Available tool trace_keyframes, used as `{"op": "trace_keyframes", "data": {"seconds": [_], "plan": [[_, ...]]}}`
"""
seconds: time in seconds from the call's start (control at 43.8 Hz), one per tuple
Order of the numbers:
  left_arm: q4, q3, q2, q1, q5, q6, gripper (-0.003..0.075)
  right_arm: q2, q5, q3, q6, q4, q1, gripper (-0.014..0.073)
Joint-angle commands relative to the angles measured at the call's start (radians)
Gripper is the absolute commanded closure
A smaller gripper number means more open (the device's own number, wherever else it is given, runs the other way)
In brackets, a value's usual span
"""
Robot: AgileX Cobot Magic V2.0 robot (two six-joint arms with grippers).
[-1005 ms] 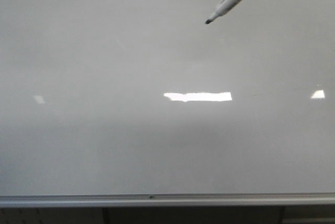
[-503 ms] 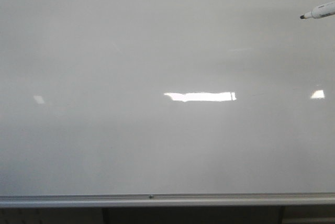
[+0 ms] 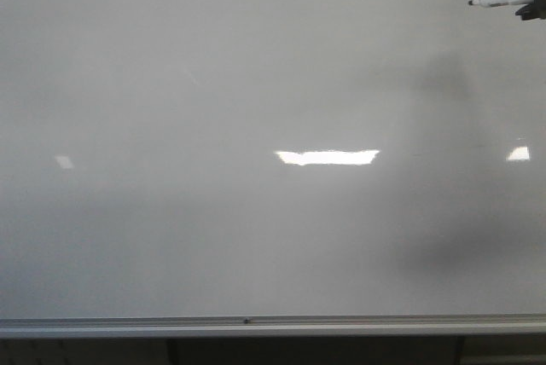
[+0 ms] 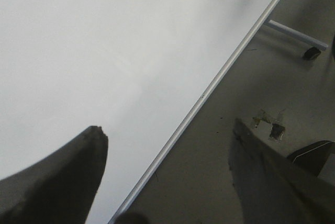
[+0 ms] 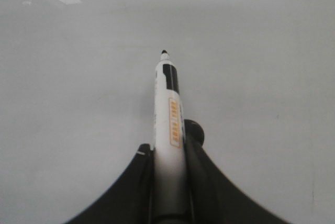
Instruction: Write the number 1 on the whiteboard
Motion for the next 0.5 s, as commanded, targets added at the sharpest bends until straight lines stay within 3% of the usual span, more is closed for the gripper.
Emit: {"op": "trace_keyframes", "data": {"seconds": [0.0, 0.251, 0.32, 0.434, 0.48], "plan": [[-0.029, -0.025, -0.006, 0.0, -0.07, -0.012, 0.0238, 0.027, -0.097, -0.081, 0.0, -0.003, -0.006, 0.0622], [-0.029, -0.025, -0.006, 0.0, -0.077, -0.012, 0.0238, 0.145, -0.097, -0.14, -0.003, -0.004, -0.008, 0.0622], [-0.029, -0.025, -0.006, 0.0, -0.077, -0.012, 0.0238, 0.191, -0.017, -0.14, -0.002, -0.003, -0.008, 0.0622], [-0.029, -0.025, -0.006, 0.0, -0.077, -0.012, 0.0238, 0.233, 0.262, -0.136, -0.003, -0.002, 0.01, 0.0622], [-0.029, -0.025, -0.006, 0.0, -0.077, -0.012, 0.0238, 0.214, 0.278, -0.131, -0.003, -0.003, 0.013, 0.0622]]}}
